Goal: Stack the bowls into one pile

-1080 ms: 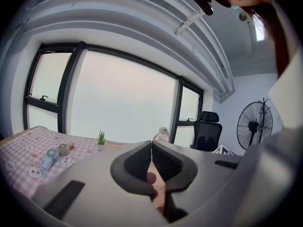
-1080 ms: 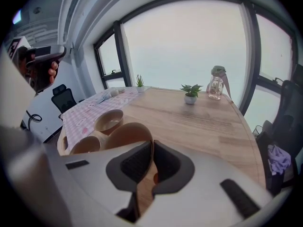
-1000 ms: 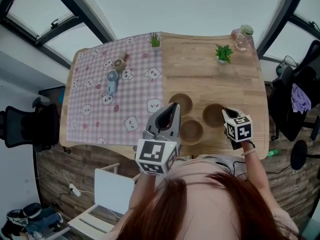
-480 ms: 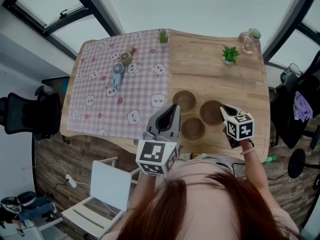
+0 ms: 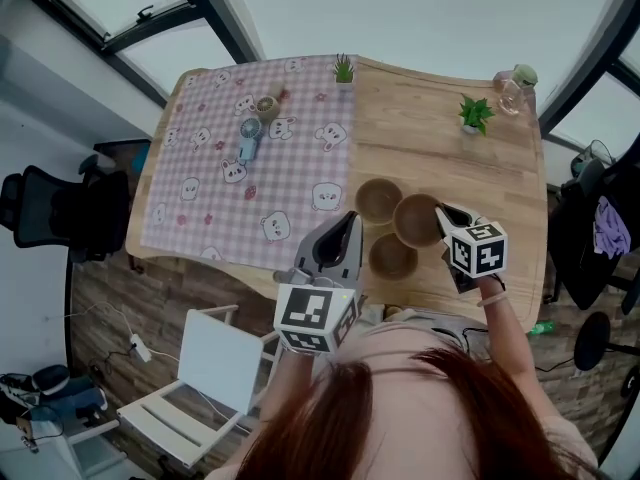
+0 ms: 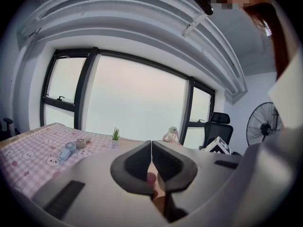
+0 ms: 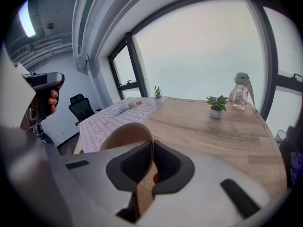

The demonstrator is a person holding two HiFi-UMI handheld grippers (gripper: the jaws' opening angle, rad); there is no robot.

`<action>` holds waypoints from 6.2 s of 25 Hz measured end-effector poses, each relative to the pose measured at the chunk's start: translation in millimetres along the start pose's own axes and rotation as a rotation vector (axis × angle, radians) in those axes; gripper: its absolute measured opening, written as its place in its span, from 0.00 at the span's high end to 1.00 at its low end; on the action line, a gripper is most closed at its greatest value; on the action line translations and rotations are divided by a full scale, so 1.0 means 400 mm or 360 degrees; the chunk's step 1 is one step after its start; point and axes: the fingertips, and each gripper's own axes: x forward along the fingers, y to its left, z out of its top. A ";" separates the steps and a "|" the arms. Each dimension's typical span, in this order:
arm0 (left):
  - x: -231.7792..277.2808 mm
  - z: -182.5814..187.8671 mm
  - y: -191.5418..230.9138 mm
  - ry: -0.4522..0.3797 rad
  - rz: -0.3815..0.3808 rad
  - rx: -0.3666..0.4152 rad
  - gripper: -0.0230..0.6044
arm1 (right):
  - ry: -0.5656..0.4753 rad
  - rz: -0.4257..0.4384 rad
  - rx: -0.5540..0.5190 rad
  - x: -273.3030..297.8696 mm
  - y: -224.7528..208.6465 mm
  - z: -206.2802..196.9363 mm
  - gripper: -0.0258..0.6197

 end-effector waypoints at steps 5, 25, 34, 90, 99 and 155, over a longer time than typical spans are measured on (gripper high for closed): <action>-0.014 -0.005 0.014 -0.0005 0.0034 -0.0010 0.95 | -0.0011 0.0040 -0.0004 0.023 0.026 0.014 0.93; -0.057 -0.013 0.075 0.0006 0.0145 -0.0028 0.94 | -0.0049 0.0145 0.0037 0.127 0.103 0.067 0.93; -0.058 -0.017 0.096 0.0019 0.0159 -0.0027 0.95 | -0.0023 0.0150 0.0107 0.184 0.109 0.065 0.93; -0.067 -0.022 0.147 0.0036 0.0164 -0.0063 0.94 | 0.0073 -0.0021 -0.0014 0.256 0.101 0.057 0.86; -0.073 -0.018 0.118 0.0018 0.0141 -0.0048 0.94 | 0.0016 -0.0020 -0.0030 0.215 0.098 0.076 0.86; -0.222 -0.093 -0.137 -0.0026 0.0260 -0.0060 0.95 | 0.0147 0.0207 -0.0180 -0.001 0.182 -0.173 0.84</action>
